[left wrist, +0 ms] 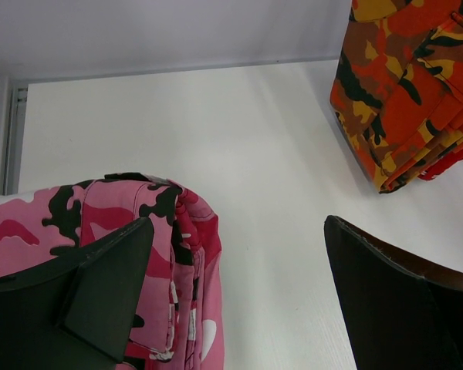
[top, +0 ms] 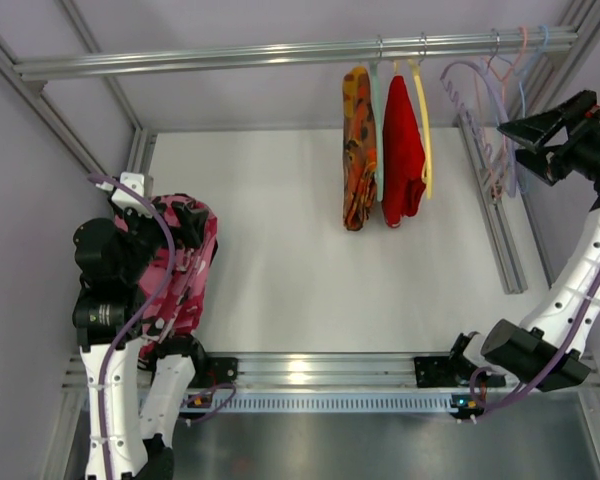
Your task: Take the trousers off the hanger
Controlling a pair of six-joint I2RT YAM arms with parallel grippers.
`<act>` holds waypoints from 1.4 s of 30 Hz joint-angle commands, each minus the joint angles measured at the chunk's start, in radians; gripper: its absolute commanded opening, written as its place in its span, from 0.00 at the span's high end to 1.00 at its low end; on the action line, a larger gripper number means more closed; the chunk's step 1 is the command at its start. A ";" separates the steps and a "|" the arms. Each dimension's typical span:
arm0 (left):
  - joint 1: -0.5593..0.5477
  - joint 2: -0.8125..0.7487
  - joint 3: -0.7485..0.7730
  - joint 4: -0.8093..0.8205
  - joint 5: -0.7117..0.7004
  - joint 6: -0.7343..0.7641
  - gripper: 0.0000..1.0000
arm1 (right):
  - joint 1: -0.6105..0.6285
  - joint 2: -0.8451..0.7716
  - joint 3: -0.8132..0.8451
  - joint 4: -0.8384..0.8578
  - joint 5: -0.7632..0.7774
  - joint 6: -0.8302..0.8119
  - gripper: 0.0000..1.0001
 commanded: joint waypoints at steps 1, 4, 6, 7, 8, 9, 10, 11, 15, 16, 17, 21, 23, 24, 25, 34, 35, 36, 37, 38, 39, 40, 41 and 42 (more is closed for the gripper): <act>0.001 -0.008 0.005 0.002 -0.008 -0.004 0.02 | -0.013 -0.006 0.056 -0.080 0.067 -0.136 0.01; 0.001 -0.002 0.011 -0.009 -0.011 -0.021 0.02 | -0.015 -0.012 0.069 -0.097 0.135 -0.219 0.01; 0.002 0.019 0.023 -0.050 -0.023 -0.033 0.02 | -0.019 -0.017 0.084 -0.104 0.181 -0.297 0.01; 0.001 0.036 0.049 -0.073 -0.031 -0.036 0.02 | -0.023 -0.023 0.105 -0.104 0.179 -0.356 0.01; 0.001 0.077 0.066 -0.140 -0.057 -0.041 0.02 | -0.024 -0.025 0.118 -0.107 0.169 -0.392 0.01; 0.001 0.100 0.099 -0.173 -0.068 -0.042 0.02 | -0.026 -0.029 0.131 -0.116 0.160 -0.427 0.01; 0.001 0.123 0.115 -0.213 -0.080 -0.039 0.02 | -0.026 -0.038 0.153 -0.138 0.135 -0.499 0.01; 0.001 0.169 0.132 -0.246 -0.083 -0.033 0.02 | -0.026 -0.041 0.164 -0.165 0.048 -0.542 0.00; 0.002 0.225 0.189 -0.379 -0.066 -0.007 0.02 | -0.004 -0.060 0.202 -0.332 -0.078 -0.723 0.01; 0.002 0.220 0.193 -0.386 -0.065 -0.004 0.02 | 0.014 -0.067 0.202 -0.368 -0.081 -0.780 0.01; 0.001 0.213 0.199 -0.397 -0.059 0.016 0.02 | 0.035 -0.087 0.198 -0.424 -0.083 -0.811 0.01; 0.001 0.200 0.233 -0.455 -0.057 0.051 0.02 | 0.227 -0.208 0.068 -0.373 -0.023 -0.794 0.01; 0.001 0.185 0.244 -0.489 -0.057 0.066 0.02 | 0.296 -0.290 -0.037 -0.328 -0.006 -0.731 0.01; 0.001 0.176 0.238 -0.501 -0.057 0.070 0.02 | 0.344 -0.314 -0.068 -0.308 -0.011 -0.719 0.01; 0.001 0.153 0.232 -0.512 -0.069 0.070 0.02 | 0.359 -0.352 -0.118 -0.302 -0.018 -0.698 0.01; 0.001 0.009 0.213 -0.535 -0.123 0.070 0.02 | 0.396 -0.572 -0.272 -0.351 -0.037 -0.759 0.01; 0.001 0.001 0.213 -0.535 -0.132 0.070 0.02 | 0.396 -0.586 -0.286 -0.347 -0.043 -0.757 0.01; 0.001 -0.002 0.221 -0.538 -0.152 0.070 0.02 | 0.396 -0.601 -0.310 -0.347 -0.046 -0.757 0.01; 0.001 -0.005 0.227 -0.538 -0.160 0.100 0.02 | 0.396 -0.626 -0.322 -0.347 -0.046 -0.753 0.01; 0.001 -0.010 0.233 -0.541 -0.166 0.108 0.02 | 0.396 -0.636 -0.333 -0.347 -0.046 -0.750 0.01; 0.001 -0.010 0.253 -0.544 -0.177 0.111 0.02 | 0.396 -0.646 -0.344 -0.348 -0.045 -0.750 0.01; 0.001 -0.007 0.264 -0.549 -0.183 0.122 0.02 | 0.396 -0.661 -0.358 -0.351 -0.043 -0.745 0.01; 0.001 -0.002 0.273 -0.557 -0.183 0.128 0.02 | 0.396 -0.670 -0.364 -0.348 -0.042 -0.743 0.01; 0.001 0.001 0.288 -0.563 -0.193 0.131 0.02 | 0.395 -0.676 -0.375 -0.344 -0.042 -0.739 0.01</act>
